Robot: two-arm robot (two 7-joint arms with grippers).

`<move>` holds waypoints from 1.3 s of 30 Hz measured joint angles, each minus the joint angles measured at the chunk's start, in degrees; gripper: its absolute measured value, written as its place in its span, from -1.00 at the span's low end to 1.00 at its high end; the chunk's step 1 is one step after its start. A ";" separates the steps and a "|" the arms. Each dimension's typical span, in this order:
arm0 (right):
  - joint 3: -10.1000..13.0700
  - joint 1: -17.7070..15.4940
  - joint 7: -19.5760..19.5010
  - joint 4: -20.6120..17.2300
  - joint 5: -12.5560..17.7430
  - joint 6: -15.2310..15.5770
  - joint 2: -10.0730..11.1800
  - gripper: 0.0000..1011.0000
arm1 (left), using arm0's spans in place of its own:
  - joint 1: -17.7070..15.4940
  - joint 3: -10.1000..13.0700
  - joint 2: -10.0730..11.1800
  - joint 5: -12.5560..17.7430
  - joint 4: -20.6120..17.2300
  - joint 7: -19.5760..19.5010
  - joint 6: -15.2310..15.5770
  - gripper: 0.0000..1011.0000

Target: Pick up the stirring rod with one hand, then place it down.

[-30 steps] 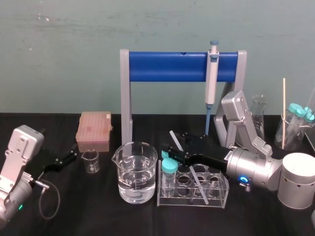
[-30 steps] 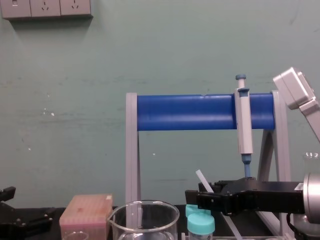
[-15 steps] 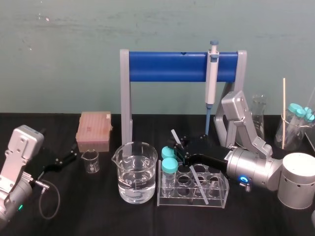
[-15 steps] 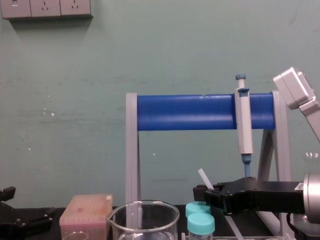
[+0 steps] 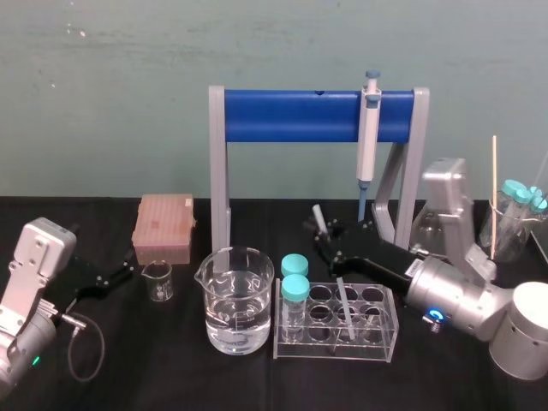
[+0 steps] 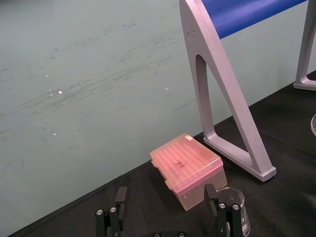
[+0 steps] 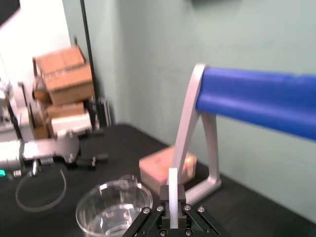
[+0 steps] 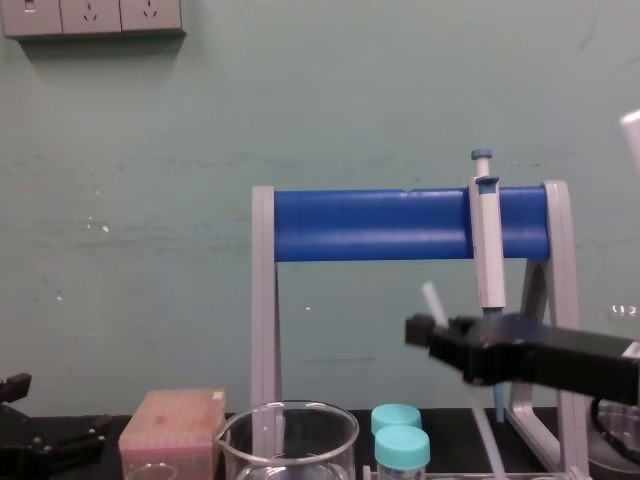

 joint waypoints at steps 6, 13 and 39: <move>2.87 -3.41 1.35 -2.83 2.26 -5.78 0.46 -0.87 | 0.00 0.00 0.00 0.00 0.00 0.00 0.00 0.98; 6.94 -6.78 1.90 -8.10 4.03 -11.27 1.29 -0.87 | 0.00 0.00 0.00 0.00 0.00 0.00 0.00 0.98; 13.28 -7.80 -0.48 -11.80 4.14 -13.28 0.76 -0.87 | 0.00 0.00 0.00 0.00 0.00 0.00 0.00 0.98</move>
